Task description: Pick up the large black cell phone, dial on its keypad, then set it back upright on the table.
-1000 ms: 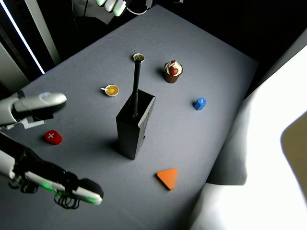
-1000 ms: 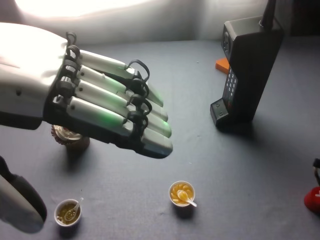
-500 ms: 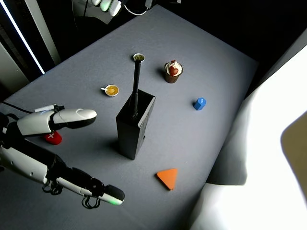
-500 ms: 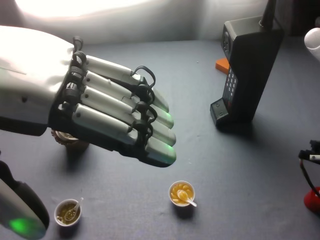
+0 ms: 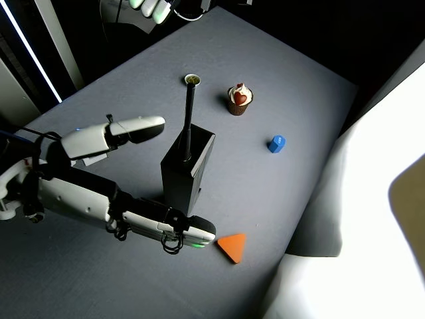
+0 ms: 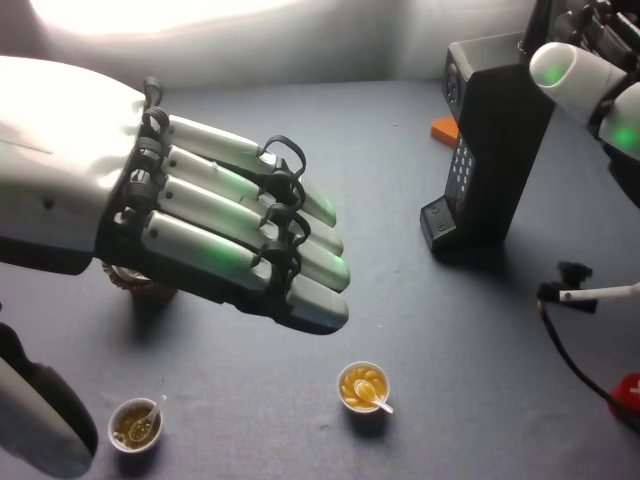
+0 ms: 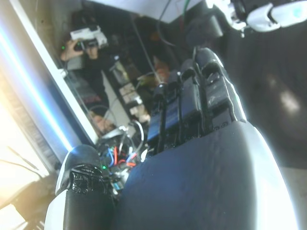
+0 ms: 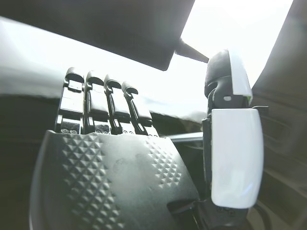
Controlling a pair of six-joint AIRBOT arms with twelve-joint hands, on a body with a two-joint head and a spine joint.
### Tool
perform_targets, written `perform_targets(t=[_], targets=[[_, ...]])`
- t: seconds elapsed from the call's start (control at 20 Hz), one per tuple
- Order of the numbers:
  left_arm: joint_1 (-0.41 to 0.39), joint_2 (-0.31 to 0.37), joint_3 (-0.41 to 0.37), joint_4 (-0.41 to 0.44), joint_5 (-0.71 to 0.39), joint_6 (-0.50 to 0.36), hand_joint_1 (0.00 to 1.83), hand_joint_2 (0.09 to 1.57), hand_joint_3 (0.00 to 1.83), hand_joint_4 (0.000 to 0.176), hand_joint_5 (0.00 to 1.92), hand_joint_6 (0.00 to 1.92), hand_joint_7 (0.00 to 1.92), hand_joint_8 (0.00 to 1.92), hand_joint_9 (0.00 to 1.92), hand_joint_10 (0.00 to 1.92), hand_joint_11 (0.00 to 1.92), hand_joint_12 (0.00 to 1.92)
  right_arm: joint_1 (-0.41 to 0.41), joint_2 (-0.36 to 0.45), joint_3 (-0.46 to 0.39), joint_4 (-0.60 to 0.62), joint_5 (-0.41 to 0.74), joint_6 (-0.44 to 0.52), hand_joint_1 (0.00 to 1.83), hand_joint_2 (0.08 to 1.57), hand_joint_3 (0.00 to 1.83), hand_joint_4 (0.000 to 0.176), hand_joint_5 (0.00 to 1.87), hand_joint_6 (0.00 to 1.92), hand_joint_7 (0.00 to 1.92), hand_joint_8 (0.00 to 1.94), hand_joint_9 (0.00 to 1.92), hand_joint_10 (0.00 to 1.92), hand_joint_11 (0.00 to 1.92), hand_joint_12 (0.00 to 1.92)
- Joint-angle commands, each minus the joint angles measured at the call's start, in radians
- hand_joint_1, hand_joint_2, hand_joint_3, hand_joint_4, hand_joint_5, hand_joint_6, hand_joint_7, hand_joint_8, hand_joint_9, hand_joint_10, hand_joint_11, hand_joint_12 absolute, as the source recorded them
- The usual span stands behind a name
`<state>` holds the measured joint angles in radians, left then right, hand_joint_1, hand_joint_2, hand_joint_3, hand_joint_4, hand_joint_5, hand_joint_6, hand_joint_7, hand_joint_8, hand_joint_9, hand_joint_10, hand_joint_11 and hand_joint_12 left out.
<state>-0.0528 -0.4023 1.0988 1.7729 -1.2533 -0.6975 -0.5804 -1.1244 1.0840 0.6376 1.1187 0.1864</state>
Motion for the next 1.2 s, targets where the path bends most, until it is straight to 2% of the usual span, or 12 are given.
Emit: perform_targets(t=[0.0,0.1,0.2,0.3,0.45,0.6,0.85,1.0,1.1,1.15], targets=[[-0.02,0.007,0.003,-0.098,-0.011,-0.003,0.0,1.16,0.0,0.0,0.15,0.0,0.15,0.01,0.16,0.01,0.0,0.46,0.017,0.013,0.005,-0.036,0.112,0.013,0.8,1.03,0.01,0.0,0.0,0.0,0.0,0.0,0.0,0.0,0.0,0.0],[-0.018,0.007,0.004,-0.096,-0.01,-0.003,0.0,1.16,0.0,0.0,0.15,0.0,0.15,0.0,0.16,0.0,0.0,0.4,0.03,0.01,0.013,-0.043,0.086,0.013,0.81,1.04,0.01,0.0,0.0,0.0,0.0,0.0,0.0,0.0,0.0,0.0],[-0.018,0.007,0.005,-0.089,-0.009,-0.002,0.0,1.16,0.0,0.0,0.15,0.0,0.15,0.0,0.16,0.0,0.0,0.35,0.041,0.002,0.024,-0.057,0.077,0.014,0.9,1.0,0.0,0.0,0.0,0.0,0.0,0.0,0.0,0.0,0.0,0.0],[-0.018,0.007,0.006,-0.07,-0.001,0.0,0.0,1.16,0.0,0.0,0.17,0.0,0.18,0.01,0.18,0.01,0.0,0.41,0.051,-0.005,0.033,-0.067,0.063,0.014,0.96,1.0,0.0,0.0,0.0,0.0,0.0,0.0,0.0,0.0,0.0,0.0],[-0.018,0.007,0.013,-0.06,0.011,0.033,0.0,1.15,0.0,0.0,0.14,0.0,0.16,0.0,0.16,0.0,0.0,0.4,0.062,-0.02,0.05,-0.072,0.054,0.025,0.96,1.01,0.0,0.0,0.0,0.0,0.0,0.0,0.0,0.0,0.0,0.0],[-0.021,0.012,0.014,-0.048,0.032,0.055,0.0,1.14,0.0,0.0,0.18,0.0,0.21,0.01,0.2,0.01,0.0,0.5,0.064,-0.039,0.063,-0.072,0.053,0.04,1.0,1.0,0.0,0.0,0.0,0.0,0.0,0.0,0.0,0.0,0.0,0.0],[-0.022,0.013,0.027,-0.078,0.108,0.11,0.0,1.13,0.0,0.0,0.2,0.0,0.26,0.01,0.25,0.01,0.0,0.64,0.063,-0.06,0.082,-0.072,0.053,0.064,1.01,1.02,0.01,0.0,0.0,0.0,0.0,0.0,0.0,0.0,0.0,0.0],[-0.024,0.01,0.035,-0.086,0.129,0.129,0.0,1.14,0.0,0.0,0.19,0.0,0.25,0.0,0.24,0.0,0.0,0.61,0.062,-0.065,0.091,-0.073,0.053,0.068,1.13,1.08,0.03,0.0,0.0,0.0,0.0,0.0,0.0,0.0,0.0,0.0],[-0.025,0.008,0.035,-0.072,0.136,0.126,0.0,1.14,0.0,0.0,0.18,0.0,0.23,0.0,0.22,0.0,0.0,0.57,0.062,-0.064,0.092,-0.073,0.053,0.07,1.22,1.06,0.02,0.0,0.0,0.0,0.0,0.0,0.0,0.0,0.0,0.0],[-0.027,0.007,0.035,-0.061,0.137,0.126,0.0,1.14,0.0,0.0,0.17,0.0,0.22,0.0,0.21,0.0,0.0,0.56,0.062,-0.063,0.092,-0.073,0.053,0.071,1.18,1.07,0.02,0.0,0.0,0.0,0.0,0.0,0.0,0.0,0.0,0.0]])
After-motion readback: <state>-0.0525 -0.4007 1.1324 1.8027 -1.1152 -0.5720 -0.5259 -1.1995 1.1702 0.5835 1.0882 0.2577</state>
